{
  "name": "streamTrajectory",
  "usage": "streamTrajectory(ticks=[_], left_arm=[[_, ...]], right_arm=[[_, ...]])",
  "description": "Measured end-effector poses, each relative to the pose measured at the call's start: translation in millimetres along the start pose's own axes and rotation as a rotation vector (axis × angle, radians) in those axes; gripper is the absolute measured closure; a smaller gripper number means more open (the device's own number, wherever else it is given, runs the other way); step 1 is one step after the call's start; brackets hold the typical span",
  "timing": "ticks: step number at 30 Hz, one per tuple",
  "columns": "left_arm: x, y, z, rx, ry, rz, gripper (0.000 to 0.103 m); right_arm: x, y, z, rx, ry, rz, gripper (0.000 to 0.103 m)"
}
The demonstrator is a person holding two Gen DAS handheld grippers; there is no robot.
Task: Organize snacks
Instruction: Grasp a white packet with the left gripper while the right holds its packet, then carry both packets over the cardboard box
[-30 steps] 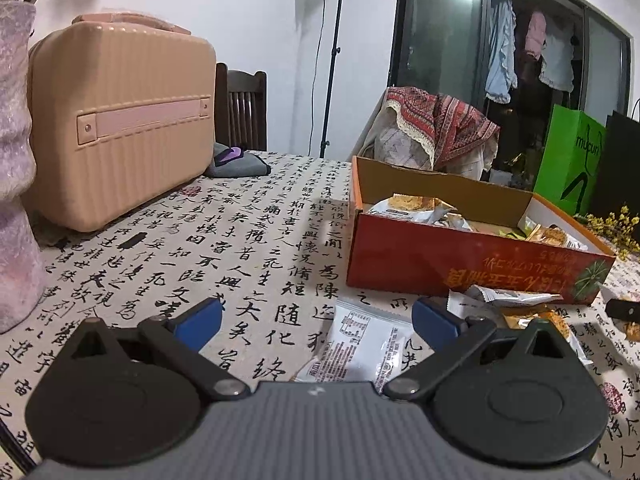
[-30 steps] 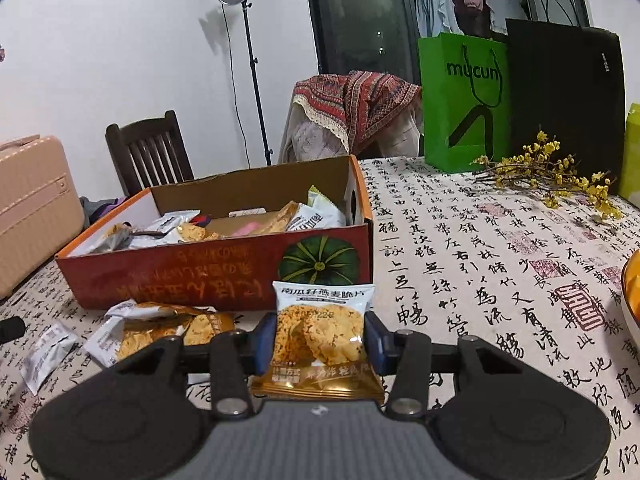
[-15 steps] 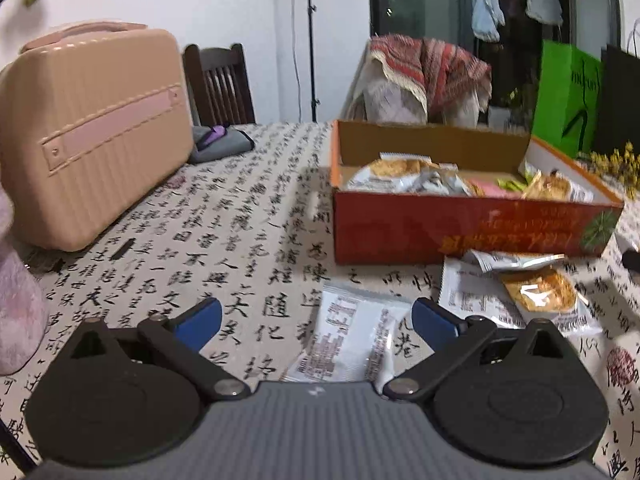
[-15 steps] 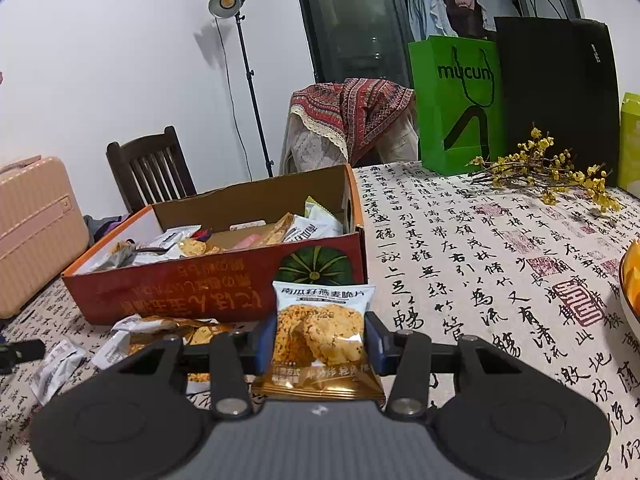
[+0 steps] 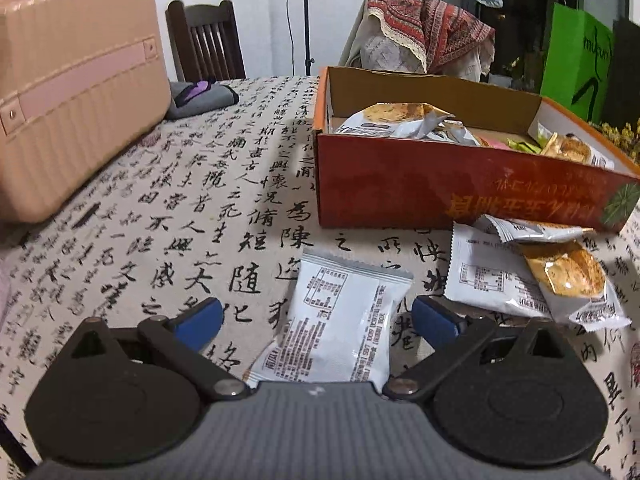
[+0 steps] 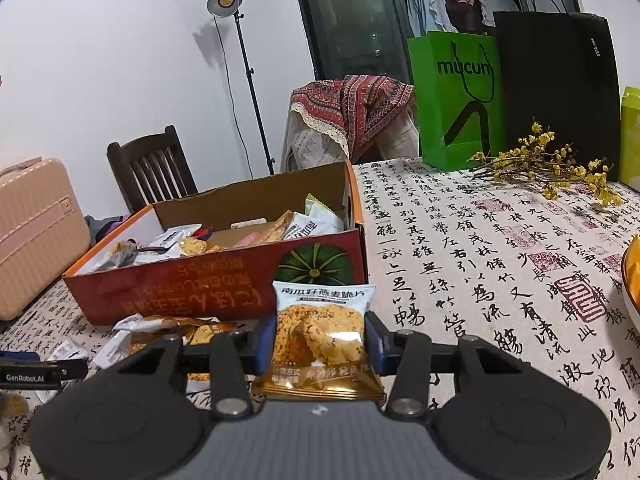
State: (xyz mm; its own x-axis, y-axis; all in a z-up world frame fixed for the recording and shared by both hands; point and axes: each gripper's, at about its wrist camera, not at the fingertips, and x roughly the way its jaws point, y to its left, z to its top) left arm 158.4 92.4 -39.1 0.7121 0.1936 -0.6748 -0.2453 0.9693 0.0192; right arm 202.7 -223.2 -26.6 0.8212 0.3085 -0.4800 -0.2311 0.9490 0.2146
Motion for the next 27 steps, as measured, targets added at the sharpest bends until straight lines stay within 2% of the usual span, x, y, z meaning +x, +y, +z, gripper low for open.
streamTrajectory(ticks=[6, 9, 12, 14, 16, 19, 23, 27], left_arm=[[-0.7, 1.2, -0.2, -0.023, -0.003, 0.008, 0.001], [-3.5, -0.3, -1.2, -0.015, -0.012, -0.001, 0.007], [-5.1, -0.1, -2.1, -0.015, -0.019, -0.017, 0.008], [-6.7, -0.1, -2.6, -0.014, -0.025, -0.017, 0.016], [-9.9, 0.7, -3.1, -0.015, -0.038, -0.026, 0.034], [-15.9, 6.6, -5.2, -0.048, -0.059, -0.063, 0.053], [-20.2, 10.6, -7.1, -0.068, -0.073, -0.076, 0.059], [-25.2, 11.0, -6.1, -0.072, -0.092, -0.078, 0.060]], right_arm=[[0.3, 0.1, -0.5, -0.002, 0.002, 0.000, 0.058], [1.0, -0.1, -0.7, 0.000, 0.003, -0.002, 0.058], [1.5, -1.0, -0.9, 0.002, 0.007, -0.005, 0.058], [1.9, -1.7, -1.1, 0.003, 0.009, -0.007, 0.058], [2.3, -1.7, -0.9, 0.004, 0.012, -0.007, 0.058], [2.8, -1.4, -0.7, 0.001, 0.013, -0.010, 0.058], [5.5, -0.8, -0.7, -0.006, 0.025, -0.011, 0.058], [4.5, 1.7, -0.6, -0.019, 0.020, -0.008, 0.058]])
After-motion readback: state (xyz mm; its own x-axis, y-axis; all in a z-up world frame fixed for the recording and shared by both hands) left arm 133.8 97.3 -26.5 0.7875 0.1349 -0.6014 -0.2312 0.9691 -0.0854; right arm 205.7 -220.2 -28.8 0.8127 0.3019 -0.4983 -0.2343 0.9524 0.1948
